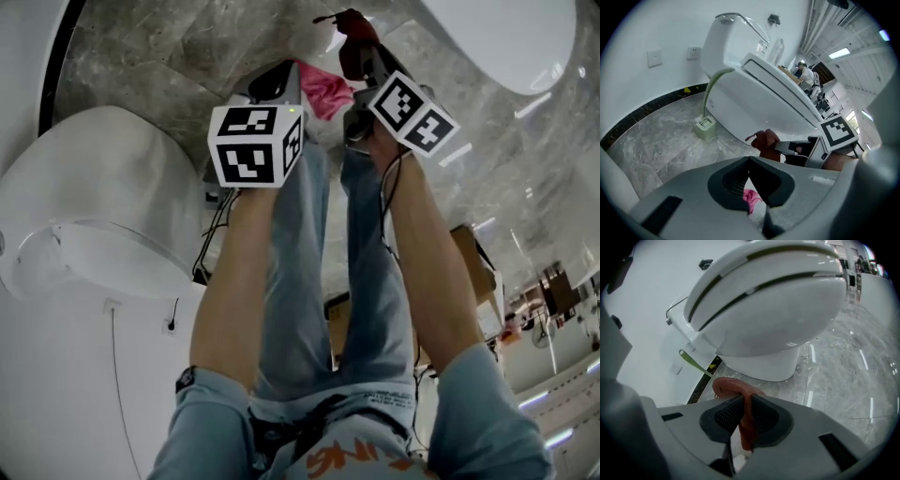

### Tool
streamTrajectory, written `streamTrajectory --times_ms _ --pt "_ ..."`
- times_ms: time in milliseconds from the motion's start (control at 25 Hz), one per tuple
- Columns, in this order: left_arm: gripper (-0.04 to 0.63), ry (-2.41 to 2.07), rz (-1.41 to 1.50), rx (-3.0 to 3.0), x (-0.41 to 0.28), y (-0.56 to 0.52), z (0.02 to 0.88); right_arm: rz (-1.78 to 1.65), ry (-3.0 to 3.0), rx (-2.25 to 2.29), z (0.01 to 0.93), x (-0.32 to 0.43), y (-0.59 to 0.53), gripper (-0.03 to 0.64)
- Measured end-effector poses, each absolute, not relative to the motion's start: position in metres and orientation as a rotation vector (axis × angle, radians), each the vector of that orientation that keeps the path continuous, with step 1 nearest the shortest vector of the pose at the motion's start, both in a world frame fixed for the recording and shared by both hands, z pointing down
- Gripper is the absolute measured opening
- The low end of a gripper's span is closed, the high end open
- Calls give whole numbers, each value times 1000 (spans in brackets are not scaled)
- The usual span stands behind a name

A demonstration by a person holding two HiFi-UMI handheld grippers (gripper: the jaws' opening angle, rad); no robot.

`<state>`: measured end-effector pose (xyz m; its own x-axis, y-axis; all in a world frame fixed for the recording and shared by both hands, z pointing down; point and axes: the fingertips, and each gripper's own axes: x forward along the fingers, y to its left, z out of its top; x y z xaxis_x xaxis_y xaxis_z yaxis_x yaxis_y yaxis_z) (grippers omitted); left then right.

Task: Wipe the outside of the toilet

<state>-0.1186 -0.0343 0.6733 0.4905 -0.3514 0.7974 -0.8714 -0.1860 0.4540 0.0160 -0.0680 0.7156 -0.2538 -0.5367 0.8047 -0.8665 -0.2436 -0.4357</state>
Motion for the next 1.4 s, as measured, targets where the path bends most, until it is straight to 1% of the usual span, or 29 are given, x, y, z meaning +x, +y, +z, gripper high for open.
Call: streamTrajectory --times_ms 200,360,560,880,1400 --pt "-6 -1041 645 1747 -146 -57 692 1539 -1696 1753 740 -13 -104 51" --pt "-6 -1045 619 1727 -157 -69 711 1527 -1676 1861 754 -13 -128 51" --pt "-6 -1027 613 1716 -158 -73 725 1474 -1665 1996 754 2 -150 51" --pt "-5 -980 636 1735 -149 -80 731 1437 -1610 2056 757 26 -160 51" --pt "-5 -926 686 1781 -114 -73 723 1418 -1498 2109 756 88 -132 51"
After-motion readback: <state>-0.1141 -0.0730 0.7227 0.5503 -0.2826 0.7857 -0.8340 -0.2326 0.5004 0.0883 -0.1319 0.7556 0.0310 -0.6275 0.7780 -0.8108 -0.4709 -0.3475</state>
